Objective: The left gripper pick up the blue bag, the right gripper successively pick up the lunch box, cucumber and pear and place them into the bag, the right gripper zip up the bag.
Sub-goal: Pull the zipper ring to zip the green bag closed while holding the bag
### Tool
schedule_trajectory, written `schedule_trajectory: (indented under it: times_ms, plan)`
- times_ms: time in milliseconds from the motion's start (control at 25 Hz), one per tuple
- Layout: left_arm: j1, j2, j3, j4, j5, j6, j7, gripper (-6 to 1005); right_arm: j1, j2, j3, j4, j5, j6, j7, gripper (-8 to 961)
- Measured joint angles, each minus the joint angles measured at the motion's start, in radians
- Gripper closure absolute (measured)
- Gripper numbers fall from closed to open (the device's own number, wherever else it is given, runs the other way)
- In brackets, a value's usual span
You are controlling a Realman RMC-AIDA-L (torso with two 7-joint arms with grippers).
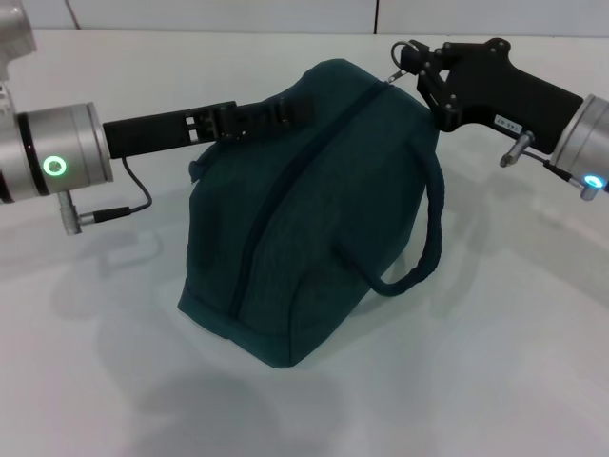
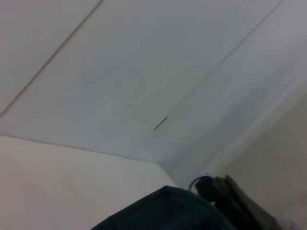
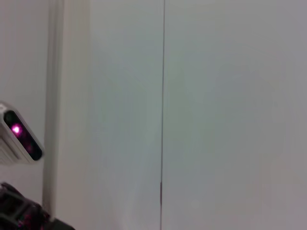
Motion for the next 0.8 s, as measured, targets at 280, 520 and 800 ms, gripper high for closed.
schedule_trajectory:
  times_ms: [280, 520, 800]
  plan:
    - [0.003, -0.001, -0.001, 0.0, 0.002, -0.012, -0.013, 288, -0.007, 0.0, 0.001, 0.002, 0.0, -0.015, 0.0, 928]
    - [0.007, -0.009, 0.009, 0.001, 0.001, -0.008, -0.011, 455, -0.012, 0.001, 0.001, 0.001, 0.0, -0.022, 0.0, 916]
    - [0.008, -0.018, 0.01, 0.001, -0.003, -0.002, -0.005, 682, -0.016, 0.003, 0.001, 0.002, 0.0, -0.034, 0.007, 902]
